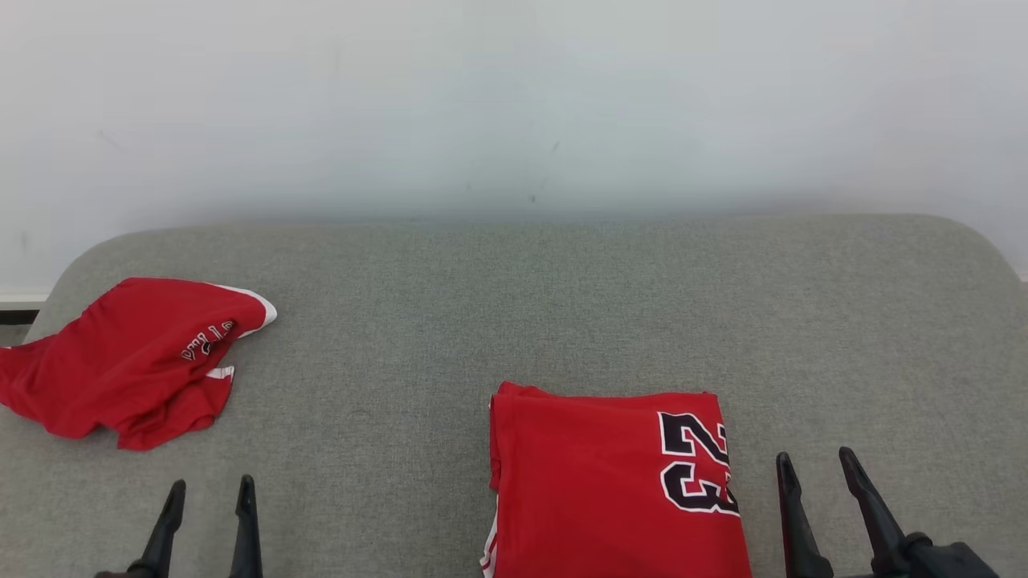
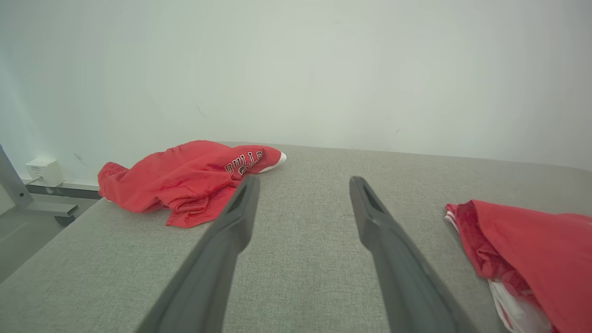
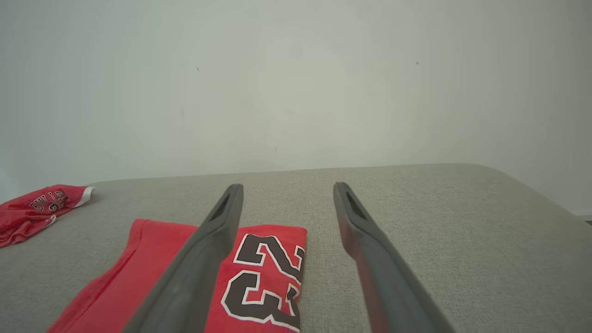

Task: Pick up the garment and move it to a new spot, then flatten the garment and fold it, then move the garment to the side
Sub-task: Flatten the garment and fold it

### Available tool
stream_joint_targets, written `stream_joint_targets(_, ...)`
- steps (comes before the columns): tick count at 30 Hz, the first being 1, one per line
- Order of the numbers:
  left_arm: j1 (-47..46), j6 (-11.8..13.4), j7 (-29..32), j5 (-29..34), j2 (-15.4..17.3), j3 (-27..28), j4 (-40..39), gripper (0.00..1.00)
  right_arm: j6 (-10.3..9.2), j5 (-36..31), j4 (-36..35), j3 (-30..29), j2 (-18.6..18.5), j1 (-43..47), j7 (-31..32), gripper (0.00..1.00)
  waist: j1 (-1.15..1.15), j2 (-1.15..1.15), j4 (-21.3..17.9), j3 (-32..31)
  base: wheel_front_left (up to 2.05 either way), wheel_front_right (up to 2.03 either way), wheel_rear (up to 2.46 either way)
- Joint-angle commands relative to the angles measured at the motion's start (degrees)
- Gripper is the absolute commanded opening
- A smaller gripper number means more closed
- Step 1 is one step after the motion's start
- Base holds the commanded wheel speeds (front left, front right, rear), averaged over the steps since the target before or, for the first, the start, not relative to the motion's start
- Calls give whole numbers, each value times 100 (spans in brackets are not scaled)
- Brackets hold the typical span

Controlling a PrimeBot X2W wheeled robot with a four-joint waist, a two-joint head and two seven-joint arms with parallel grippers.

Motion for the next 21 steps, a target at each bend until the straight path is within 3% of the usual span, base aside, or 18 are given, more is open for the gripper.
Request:
stream_joint_targets(1, 82, 8, 1, 62, -9, -11, -32, 100, -13, -47, -31, -24, 24, 62, 1, 100, 0, 0, -3, -12, 0, 0, 0)
stream_joint_targets(21, 357, 7, 1, 259, -42, -187, -193, 100, -13, -213, 44, -125, 148, 218, 2, 100, 0, 0, 122, -29, 0, 0, 0)
